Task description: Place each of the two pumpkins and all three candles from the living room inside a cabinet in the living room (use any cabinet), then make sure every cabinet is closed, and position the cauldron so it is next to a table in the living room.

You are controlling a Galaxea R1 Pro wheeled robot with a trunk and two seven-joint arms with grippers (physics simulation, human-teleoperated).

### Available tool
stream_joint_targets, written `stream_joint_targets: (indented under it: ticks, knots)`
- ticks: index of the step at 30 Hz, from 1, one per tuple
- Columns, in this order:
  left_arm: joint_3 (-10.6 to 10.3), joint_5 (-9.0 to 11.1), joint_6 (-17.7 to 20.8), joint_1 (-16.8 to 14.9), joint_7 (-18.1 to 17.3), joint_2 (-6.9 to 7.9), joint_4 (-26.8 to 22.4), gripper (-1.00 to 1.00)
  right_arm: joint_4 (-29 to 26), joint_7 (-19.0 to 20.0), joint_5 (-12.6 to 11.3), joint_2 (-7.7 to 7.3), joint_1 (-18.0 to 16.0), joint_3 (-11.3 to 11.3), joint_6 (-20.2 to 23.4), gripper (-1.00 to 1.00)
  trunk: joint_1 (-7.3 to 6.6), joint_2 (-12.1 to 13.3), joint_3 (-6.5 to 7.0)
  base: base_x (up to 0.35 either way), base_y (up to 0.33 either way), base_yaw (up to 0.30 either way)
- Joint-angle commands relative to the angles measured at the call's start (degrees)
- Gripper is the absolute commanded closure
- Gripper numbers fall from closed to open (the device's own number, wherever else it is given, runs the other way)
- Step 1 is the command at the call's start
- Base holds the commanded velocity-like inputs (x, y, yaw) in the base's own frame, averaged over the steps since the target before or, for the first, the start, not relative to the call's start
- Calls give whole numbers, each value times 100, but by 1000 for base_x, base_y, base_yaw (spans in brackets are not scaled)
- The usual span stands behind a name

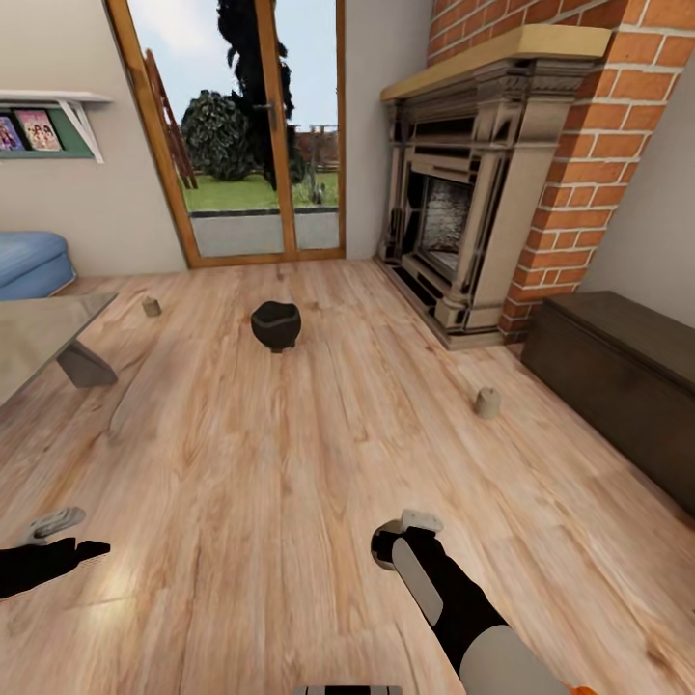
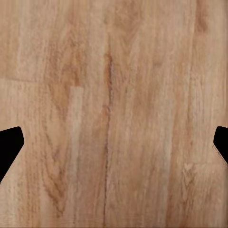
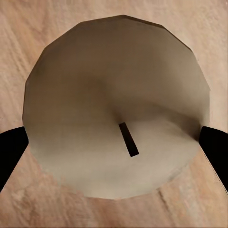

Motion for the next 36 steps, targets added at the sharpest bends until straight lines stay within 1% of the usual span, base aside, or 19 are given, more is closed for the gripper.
stream_joint_targets:
  ticks: [1, 9, 19, 26, 36]
  knots:
    - [0, 0, 0, 0, -1, 1, 0, -100, -1, 1, 7, 0, -1, 1, -2, 100, 0, 0, -3, 319, 0, 0]
    - [0, 0, 0, 0, -1, -1, 0, -100, -1, 2, 7, 0, -1, 5, -2, 100, 0, 0, -33, 324, 3, 0]
    - [0, 0, 0, 0, 1, -1, 0, -100, 5, 2, 10, 0, -1, 5, -2, 100, 0, 0, -80, 313, 75, -28]
    - [-6, 0, -2, 0, 7, -1, 0, -100, 8, 2, 13, 0, -1, 5, -2, 100, 0, 0, -127, 309, 3, -176]
    - [-7, 0, -7, 0, 7, -1, 0, -100, 8, 2, -4, 0, -1, 0, -2, 100, 0, 0, -181, 310, 0, -234]
